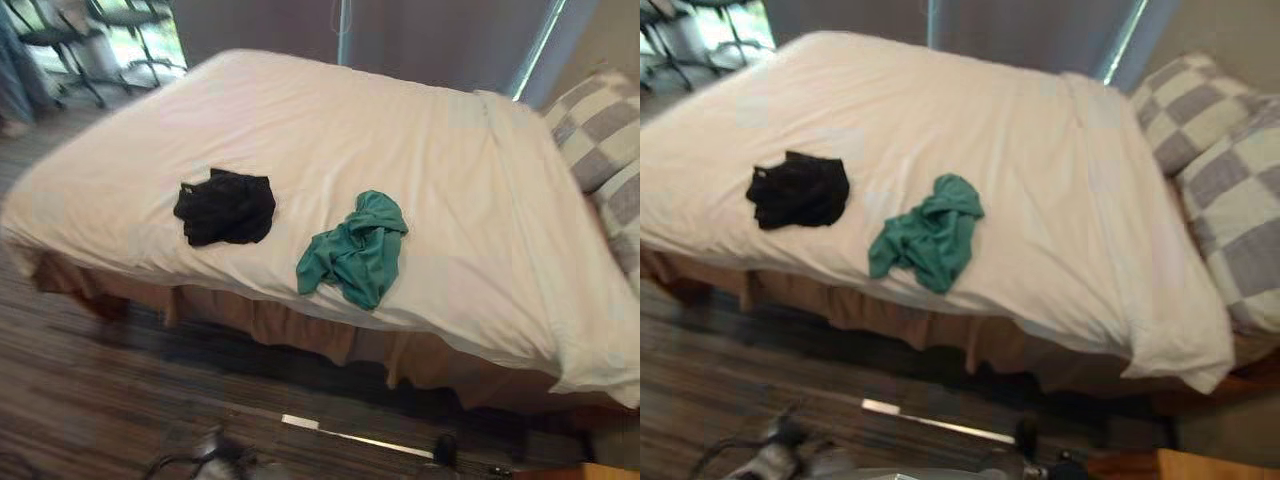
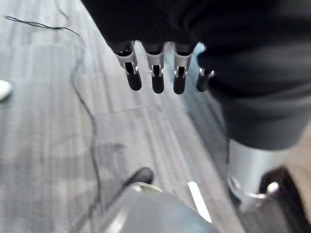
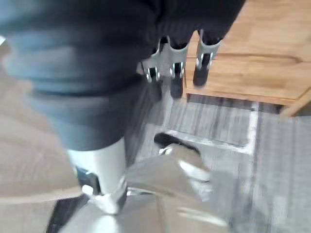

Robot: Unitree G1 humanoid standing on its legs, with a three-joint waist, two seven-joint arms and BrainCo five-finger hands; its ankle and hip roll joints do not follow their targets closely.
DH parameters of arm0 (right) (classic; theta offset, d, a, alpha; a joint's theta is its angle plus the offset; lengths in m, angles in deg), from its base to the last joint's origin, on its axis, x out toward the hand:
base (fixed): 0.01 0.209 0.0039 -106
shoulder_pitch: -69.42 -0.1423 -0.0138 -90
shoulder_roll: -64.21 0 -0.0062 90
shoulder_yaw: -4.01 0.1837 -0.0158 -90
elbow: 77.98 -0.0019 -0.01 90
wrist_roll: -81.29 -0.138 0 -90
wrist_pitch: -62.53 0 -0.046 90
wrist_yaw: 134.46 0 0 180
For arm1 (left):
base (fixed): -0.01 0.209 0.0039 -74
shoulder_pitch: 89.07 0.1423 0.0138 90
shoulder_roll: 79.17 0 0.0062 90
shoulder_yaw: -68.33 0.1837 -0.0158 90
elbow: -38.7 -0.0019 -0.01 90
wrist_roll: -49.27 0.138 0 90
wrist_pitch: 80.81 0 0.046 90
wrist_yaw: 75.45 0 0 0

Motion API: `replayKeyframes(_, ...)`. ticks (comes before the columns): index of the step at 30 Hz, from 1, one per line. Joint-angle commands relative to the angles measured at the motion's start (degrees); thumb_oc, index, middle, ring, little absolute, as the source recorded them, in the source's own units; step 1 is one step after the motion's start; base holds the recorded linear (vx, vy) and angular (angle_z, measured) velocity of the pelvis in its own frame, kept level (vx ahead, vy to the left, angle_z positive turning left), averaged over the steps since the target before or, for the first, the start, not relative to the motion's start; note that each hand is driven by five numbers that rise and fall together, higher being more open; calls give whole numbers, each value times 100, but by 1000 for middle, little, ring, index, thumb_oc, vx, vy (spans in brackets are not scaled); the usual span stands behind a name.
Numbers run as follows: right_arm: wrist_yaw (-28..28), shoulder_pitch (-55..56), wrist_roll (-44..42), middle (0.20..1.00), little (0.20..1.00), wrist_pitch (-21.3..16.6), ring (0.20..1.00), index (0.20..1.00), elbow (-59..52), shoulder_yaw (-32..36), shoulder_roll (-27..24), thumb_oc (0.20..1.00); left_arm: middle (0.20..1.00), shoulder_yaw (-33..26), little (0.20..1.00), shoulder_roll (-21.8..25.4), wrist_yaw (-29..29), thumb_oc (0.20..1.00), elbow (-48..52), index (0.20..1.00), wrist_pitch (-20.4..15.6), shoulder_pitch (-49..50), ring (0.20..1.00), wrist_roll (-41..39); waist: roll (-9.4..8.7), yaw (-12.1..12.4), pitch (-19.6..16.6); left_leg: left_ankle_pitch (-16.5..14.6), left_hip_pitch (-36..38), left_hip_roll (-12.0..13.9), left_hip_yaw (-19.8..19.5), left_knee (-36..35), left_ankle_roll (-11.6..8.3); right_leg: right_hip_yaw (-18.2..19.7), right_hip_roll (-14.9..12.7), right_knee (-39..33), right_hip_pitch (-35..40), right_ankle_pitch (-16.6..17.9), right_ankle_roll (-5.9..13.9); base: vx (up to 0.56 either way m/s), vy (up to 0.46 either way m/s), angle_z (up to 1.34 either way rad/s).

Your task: Tidy up the quilt and then pick up the clothes from the bed and put them into the laundry hamper.

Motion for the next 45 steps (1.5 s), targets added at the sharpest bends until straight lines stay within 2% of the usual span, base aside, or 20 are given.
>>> replayKeyframes(1,-67,-657,-61,1000,1000,-141,1000,1000,-380,-325,-143,1000,1000,17,1000,-75,-183,1000,280,1000,-63,-270,1000,468,432,-274,957,814,1062,-395,57,-1738,-329,389,1102,331,141,-1298,620,116,487,-23)
replayKeyframes(4,-49,-688,-31,1000,1000,-194,1000,1000,-480,-460,-134,1000,1000,40,1000,-41,-214,1000,226,1000,-33,-298,1000,610,373,-327,948,664,1213,-684,194,-1743,-248,-103,1467,-69,143,-1350,399,240,332,18)
replayKeyframes(5,-35,-697,-12,1000,1000,-223,1000,1000,-652,-522,-150,1000,1000,52,1000,-107,-222,1000,227,1000,1,-335,1000,680,363,-478,956,282,1436,-918,240,-1640,-147,-293,1577,-224,-144,-1295,372,268,195,20)
replayKeyframes(8,-51,-697,-12,1000,1000,-215,1000,1000,-665,-552,-256,1000,1000,79,1000,-350,-209,1000,325,1000,-100,-281,1000,635,416,-561,953,-198,1327,-1304,202,-728,-83,-53,1575,-797,295,-1301,189,222,200,6)
replayKeyframes(9,-52,-702,-13,1000,1000,-215,1000,1000,-665,-551,-255,1000,1000,77,1000,-349,-208,1000,325,1000,-100,-286,1000,635,406,-571,942,-180,1295,-1315,196,-717,-79,-58,1563,-811,278,-1279,186,159,206,-32)
replayKeyframes(11,-20,-931,201,1000,1000,-129,1000,1000,-546,-675,-469,1000,1000,289,1000,-559,-238,1000,660,1000,-193,-440,1000,466,467,-456,1162,471,307,-1230,80,1654,-674,-31,1445,-1046,672,-1415,-108,131,178,1)
replayKeyframes(13,38,-1056,305,1000,1000,-95,1000,1000,-497,-706,-535,1000,1000,451,1000,-548,-179,1000,941,1000,-214,-589,1000,433,406,-374,1306,653,-258,-1013,-22,2289,-821,-2,1353,-1201,921,-1427,-120,123,134,20)
replayKeyframes(16,25,-1230,371,1000,1000,-74,1000,1000,-468,-808,-516,1000,1000,533,1000,-578,-116,1000,891,1000,-219,-671,1000,560,527,-322,1214,442,-75,-458,192,997,-561,217,1244,-1362,1047,-1481,162,267,356,-15)
replayKeyframes(17,23,-1270,354,1000,1000,-117,1000,1000,-505,-836,-527,1000,1000,517,1000,-589,-48,1000,816,1000,-227,-668,1000,622,642,-281,1166,647,32,-258,77,39,-568,353,1225,-1400,1083,-1489,317,236,381,-32)
replayKeyframes(18,22,-1271,353,1000,1000,-117,1000,1000,-505,-837,-531,1000,1000,517,1000,-594,-46,1000,811,1000,-229,-671,1000,623,630,-270,1162,704,70,-279,106,-46,-565,370,1212,-1402,1071,-1474,316,302,559,-32)
replayKeyframes(19,11,-1277,437,1000,1000,-128,1000,1000,-503,-867,-544,1000,1000,565,1000,-624,-44,1000,735,1000,-231,-700,1000,651,763,-172,1087,1179,203,5,-247,-1165,-675,572,1123,-1408,1103,-1546,454,243,487,-39)
replayKeyframes(22,-57,-1264,583,1000,1000,-133,1000,1000,-353,-836,-579,1000,1000,669,1000,-650,-69,1000,572,1000,-254,-709,1000,784,841,-133,915,1444,215,376,-556,-1801,-843,723,865,-1387,1300,-1668,657,276,454,-46)
replayKeyframes(26,-88,-1114,592,1000,1000,-114,1000,1000,-224,-638,-514,1000,1000,771,1000,-555,-187,1000,552,1000,-234,-695,1000,1005,747,-178,708,1351,368,207,-480,-1734,-818,843,595,-1195,1384,-1575,810,277,363,-44)
replayKeyframes(28,-99,-1142,409,1000,1000,-50,1000,1000,-235,-522,-313,1000,1000,703,1000,-323,-229,1000,587,1000,-168,-790,1000,941,479,-159,846,1027,578,-89,-228,-1497,-545,1033,344,-328,1070,-1089,884,146,297,-8)
replayKeyframes(31,-71,-1181,282,1000,1000,-74,1000,1000,-447,-522,-212,1000,1000,624,1000,-194,-173,1000,655,1000,-138,-815,1000,865,472,-117,936,971,786,-88,86,-1552,-447,553,84,239,669,-577,787,145,277,-82)
replayKeyframes(32,-6,-1121,316,1000,1000,-141,1000,1000,-739,-618,-244,1000,1000,496,1000,-173,-133,1000,738,1000,-137,-744,1000,719,497,-320,942,894,1084,-309,87,-1768,-355,742,902,100,332,-1096,599,348,373,-46)
replayKeyframes(34,133,-1043,340,1000,1000,-175,1000,1000,-900,-585,-388,1000,1000,211,1000,-161,-67,1000,747,1000,-154,-701,1000,319,464,-436,1002,729,1177,-600,-66,-1743,-277,1149,1398,-570,324,-1288,572,325,256,-20)
replayKeyframes(40,500,-803,377,1000,1000,-193,1000,1000,-1389,36,-812,1000,1000,-799,1000,170,271,1000,485,1000,-190,-406,1000,-325,382,-433,879,520,1227,-811,-66,-1602,-218,1150,1216,-1215,546,-1035,632,110,-3,47)
replayKeyframes(43,949,-56,493,1000,1000,-398,1000,1000,-2722,1301,-1622,1000,1000,-1571,1000,1066,522,1000,1678,1000,-439,134,1000,-218,480,-525,623,500,1529,-800,80,-1781,-282,1092,1129,-1526,864,-926,719,195,11,-13)
replayKeyframes(45,1052,97,654,1000,1000,-457,1000,1000,-3035,1529,-1817,1000,1000,-1650,1000,1294,590,1000,2062,1000,-486,189,1000,-63,499,-537,568,527,1573,-800,98,-1819,-297,1065,1106,-1603,941,-894,728,162,23,5)
